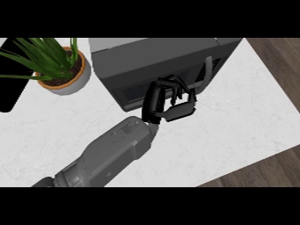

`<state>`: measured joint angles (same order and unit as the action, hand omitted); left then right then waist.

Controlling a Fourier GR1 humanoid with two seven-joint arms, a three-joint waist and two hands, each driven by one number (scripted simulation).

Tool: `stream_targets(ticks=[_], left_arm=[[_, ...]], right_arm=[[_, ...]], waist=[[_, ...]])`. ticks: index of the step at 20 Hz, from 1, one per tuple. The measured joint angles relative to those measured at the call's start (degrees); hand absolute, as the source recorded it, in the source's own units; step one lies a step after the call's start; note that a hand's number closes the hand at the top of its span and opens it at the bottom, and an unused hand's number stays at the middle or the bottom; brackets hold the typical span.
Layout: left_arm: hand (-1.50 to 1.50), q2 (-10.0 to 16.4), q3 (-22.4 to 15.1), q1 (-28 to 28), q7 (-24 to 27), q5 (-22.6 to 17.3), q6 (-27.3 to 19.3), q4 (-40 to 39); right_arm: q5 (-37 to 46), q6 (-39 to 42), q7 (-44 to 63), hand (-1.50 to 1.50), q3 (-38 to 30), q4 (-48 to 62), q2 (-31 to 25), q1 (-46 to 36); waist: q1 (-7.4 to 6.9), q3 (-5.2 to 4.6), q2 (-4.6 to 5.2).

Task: Pick up the milk, place it into the microwave and close the microwave

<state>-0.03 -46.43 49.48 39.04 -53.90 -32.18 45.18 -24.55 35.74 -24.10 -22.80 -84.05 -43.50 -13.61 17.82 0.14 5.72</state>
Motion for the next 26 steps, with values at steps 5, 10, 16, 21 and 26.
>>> stream_targets(ticks=[5,10,16,21,26], left_arm=[[1.5,-0.01,-0.66,0.43,0.88,-1.15,0.17,-0.15],[1.5,0.0,-1.51,1.0,1.55,-2.2,0.41,-0.4],[1.5,0.0,-2.28,1.46,2.51,-3.45,0.55,-0.7],[1.5,0.0,-2.96,1.91,2.86,-4.64,0.48,-0.96],[1.5,0.0,-3.64,2.36,3.29,-5.67,0.55,-1.13]], right_arm=[[-0.53,0.52,0.17,-1.5,-0.51,1.82,-0.92,-0.69],[-2.0,1.08,0.55,-1.5,-0.67,4.03,-0.91,-1.45],[-3.7,1.75,1.15,-1.5,-1.02,6.37,-1.32,-2.49],[-4.96,2.27,1.74,-1.5,-1.37,8.14,-1.95,-3.64],[-6.1,2.94,2.3,-1.5,-1.64,9.94,-2.64,-4.7]], waist=[[-0.25,0.1,0.2],[-0.59,0.22,0.4],[-0.78,0.27,0.52],[-0.94,0.27,0.54],[-1.16,0.35,0.64]])
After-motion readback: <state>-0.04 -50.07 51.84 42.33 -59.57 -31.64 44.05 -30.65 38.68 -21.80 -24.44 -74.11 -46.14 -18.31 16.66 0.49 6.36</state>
